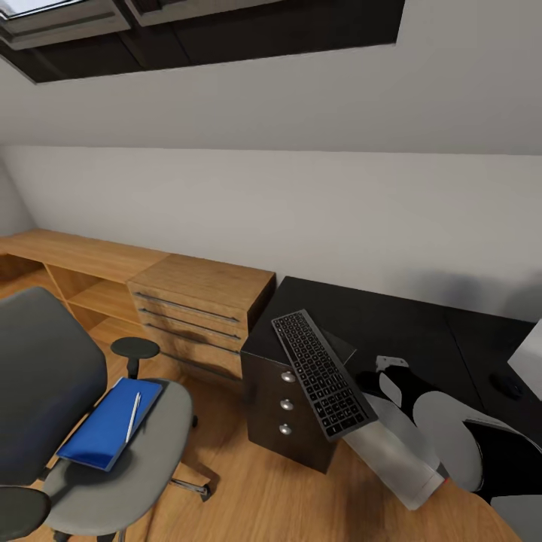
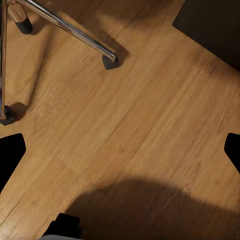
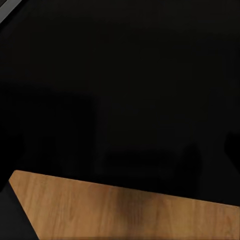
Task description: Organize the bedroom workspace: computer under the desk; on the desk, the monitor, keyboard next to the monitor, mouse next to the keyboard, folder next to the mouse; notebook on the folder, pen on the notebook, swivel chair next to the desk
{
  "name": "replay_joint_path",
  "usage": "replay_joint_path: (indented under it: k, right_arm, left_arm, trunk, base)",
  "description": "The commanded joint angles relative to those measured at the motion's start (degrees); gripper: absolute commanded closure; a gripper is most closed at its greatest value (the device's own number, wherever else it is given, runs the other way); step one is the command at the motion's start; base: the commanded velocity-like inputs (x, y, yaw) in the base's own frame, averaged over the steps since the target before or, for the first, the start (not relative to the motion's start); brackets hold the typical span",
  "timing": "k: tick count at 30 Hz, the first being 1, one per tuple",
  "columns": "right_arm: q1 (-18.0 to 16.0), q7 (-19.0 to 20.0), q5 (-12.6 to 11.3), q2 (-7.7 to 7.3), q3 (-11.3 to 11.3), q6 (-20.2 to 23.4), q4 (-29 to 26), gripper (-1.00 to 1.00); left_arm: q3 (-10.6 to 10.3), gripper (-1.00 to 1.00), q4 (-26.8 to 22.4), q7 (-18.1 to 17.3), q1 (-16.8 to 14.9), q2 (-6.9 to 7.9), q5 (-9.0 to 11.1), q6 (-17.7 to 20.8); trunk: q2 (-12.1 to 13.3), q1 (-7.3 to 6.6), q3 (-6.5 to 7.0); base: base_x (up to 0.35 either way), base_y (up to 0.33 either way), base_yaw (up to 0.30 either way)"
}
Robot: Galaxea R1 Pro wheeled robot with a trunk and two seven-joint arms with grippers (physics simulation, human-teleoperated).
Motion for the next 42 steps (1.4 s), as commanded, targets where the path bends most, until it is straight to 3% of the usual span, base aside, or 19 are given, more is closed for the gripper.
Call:
replay_joint_path:
  k: [1,30,42]
  right_arm:
    - [0.0,-0.08,0.38,0.01,-0.46,0.29,-0.11,-1.0]
    - [0.04,0.38,0.13,-0.03,-0.46,0.13,-0.18,-1.0]
    - [0.12,0.31,-0.3,-0.31,-0.46,-3.9,-0.21,-1.0]
  left_arm:
    - [-0.45,-1.0,0.01,0.5,-0.03,0.04,0.19,-0.21]
    - [-0.45,-1.0,0.04,0.5,-0.03,0.04,0.19,-0.21]
    - [-0.45,-1.0,0.0,0.5,-0.03,0.04,0.24,-0.21]
  trunk:
    - [-0.03,0.0,-0.06]
    - [-0.03,0.0,-0.06]
    - [-0.03,0.0,-0.06]
  base:
    - [-0.005,0.0,0.0]
    - [-0.033,0.024,0.0]
    - [-0.001,0.0,0.0]
